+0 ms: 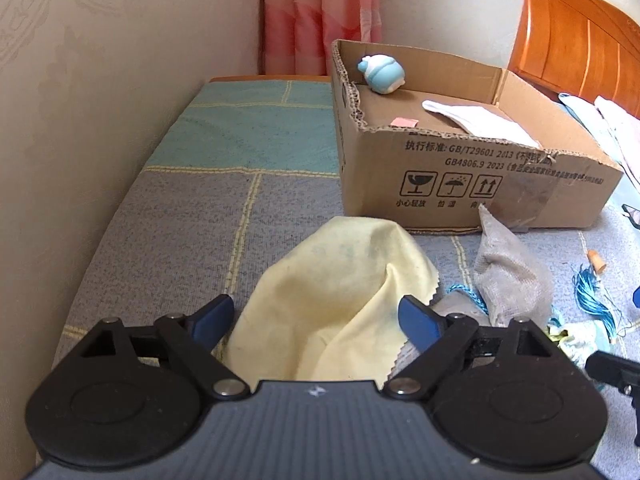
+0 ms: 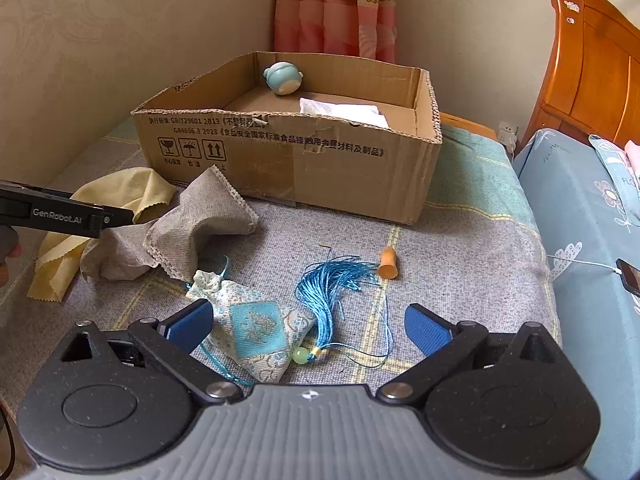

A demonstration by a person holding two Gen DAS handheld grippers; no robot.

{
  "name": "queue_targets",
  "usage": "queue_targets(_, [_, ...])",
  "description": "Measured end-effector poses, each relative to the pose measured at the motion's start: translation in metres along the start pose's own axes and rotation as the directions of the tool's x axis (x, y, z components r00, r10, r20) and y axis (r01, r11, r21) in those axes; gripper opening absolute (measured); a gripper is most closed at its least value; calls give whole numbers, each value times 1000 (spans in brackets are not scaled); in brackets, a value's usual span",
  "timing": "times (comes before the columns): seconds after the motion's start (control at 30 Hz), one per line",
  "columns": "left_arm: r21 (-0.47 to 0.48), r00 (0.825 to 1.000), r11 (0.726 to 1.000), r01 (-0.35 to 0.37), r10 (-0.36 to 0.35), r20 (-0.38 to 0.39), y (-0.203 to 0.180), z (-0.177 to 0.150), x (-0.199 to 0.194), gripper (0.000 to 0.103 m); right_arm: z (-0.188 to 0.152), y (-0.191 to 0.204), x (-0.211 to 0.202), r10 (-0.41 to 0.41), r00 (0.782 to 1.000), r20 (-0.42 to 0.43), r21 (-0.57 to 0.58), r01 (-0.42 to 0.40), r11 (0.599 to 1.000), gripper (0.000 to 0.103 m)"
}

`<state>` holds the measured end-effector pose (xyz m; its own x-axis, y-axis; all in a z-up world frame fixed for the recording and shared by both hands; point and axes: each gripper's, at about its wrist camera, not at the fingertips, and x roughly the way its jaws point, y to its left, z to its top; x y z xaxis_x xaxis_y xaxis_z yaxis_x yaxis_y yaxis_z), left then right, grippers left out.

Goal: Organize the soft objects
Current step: 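Reposition left gripper over the yellow cloth while right tool approaches the blue embroidered sachet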

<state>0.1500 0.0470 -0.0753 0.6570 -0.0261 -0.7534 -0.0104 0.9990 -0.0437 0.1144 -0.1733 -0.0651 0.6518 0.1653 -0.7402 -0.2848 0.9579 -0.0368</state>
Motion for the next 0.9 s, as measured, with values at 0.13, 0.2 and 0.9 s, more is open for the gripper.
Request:
queue_targets(0.13, [-35,999,998,-54,54,2,0,-5,-3,89,-1,12,0,49,999,13,-65,-48,997,103])
queue_targets(0.2, [-47,998,997,-63,64,5,1,-8,-5,89,-2,17,-1,89,996,23,-94,-86,992,103])
queue_targets(0.9, [-57,996,994,-88,88,-3,-6,-19,-19,86,-12,49,6,306,946,-108,-233,-323,917,101])
